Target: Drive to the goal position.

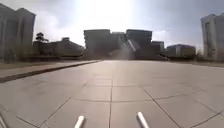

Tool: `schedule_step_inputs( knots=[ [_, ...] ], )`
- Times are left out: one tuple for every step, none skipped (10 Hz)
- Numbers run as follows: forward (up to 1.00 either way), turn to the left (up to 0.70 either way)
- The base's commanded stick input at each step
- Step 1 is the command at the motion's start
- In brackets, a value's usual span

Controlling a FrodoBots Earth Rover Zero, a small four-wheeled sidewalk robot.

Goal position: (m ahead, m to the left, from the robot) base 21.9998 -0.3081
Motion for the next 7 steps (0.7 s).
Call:
schedule_step_inputs(
  knots=[
    [1.00,0.00],
    [1.00,0.00],
    [1.00,0.00],
    [1.00,0.00],
    [1.00,0.00],
    [1.00,0.00],
    [1.00,0.00]
  ],
)
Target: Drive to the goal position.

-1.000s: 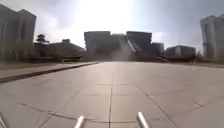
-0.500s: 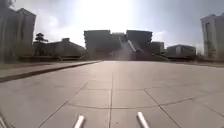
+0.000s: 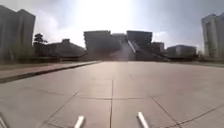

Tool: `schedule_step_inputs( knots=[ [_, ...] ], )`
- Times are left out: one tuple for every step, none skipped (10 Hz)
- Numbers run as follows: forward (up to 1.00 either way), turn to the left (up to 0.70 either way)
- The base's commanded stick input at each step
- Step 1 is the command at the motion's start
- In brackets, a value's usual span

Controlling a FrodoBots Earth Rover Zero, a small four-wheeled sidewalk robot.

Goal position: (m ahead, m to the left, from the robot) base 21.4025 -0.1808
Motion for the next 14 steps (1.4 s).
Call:
schedule_step_inputs(
  knots=[
    [1.00,0.00],
    [1.00,0.00],
    [1.00,0.00],
    [1.00,0.00],
    [1.00,0.00],
    [1.00,0.00],
    [1.00,0.00],
    [1.00,0.00],
    [1.00,0.00],
    [1.00,0.00],
    [1.00,0.00],
    [1.00,0.00],
    [1.00,0.00],
    [1.00,0.00]
  ],
)
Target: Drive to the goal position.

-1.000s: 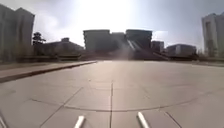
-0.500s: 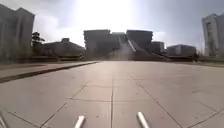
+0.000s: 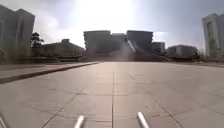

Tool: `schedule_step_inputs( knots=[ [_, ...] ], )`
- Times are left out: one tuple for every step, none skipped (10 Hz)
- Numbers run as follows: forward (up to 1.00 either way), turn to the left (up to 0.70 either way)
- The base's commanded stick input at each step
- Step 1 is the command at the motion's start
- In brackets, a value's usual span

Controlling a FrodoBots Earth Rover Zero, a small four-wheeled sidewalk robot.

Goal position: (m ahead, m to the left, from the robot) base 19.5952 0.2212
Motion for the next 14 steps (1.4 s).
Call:
schedule_step_inputs(
  knots=[
    [1.00,-0.27],
    [1.00,-0.19],
    [1.00,0.00],
    [1.00,0.00],
    [1.00,0.00],
    [1.00,0.00],
    [1.00,0.00],
    [1.00,0.00],
    [1.00,0.00],
    [1.00,0.00],
    [1.00,0.00],
    [1.00,0.00],
    [1.00,0.00],
    [1.00,0.00]
  ],
)
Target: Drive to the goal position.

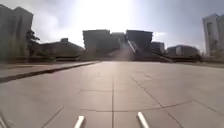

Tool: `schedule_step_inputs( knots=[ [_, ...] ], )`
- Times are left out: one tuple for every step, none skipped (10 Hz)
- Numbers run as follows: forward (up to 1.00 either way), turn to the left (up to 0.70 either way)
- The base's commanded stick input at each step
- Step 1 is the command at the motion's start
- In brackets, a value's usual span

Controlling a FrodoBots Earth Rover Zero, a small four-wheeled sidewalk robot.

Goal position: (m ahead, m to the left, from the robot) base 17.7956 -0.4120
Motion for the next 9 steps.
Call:
schedule_step_inputs(
  knots=[
    [1.00,0.00],
    [1.00,0.00],
    [1.00,0.00],
    [1.00,0.00],
    [1.00,0.00],
    [1.00,0.00],
    [1.00,0.00],
    [1.00,0.00],
    [1.00,0.00]
  ],
)
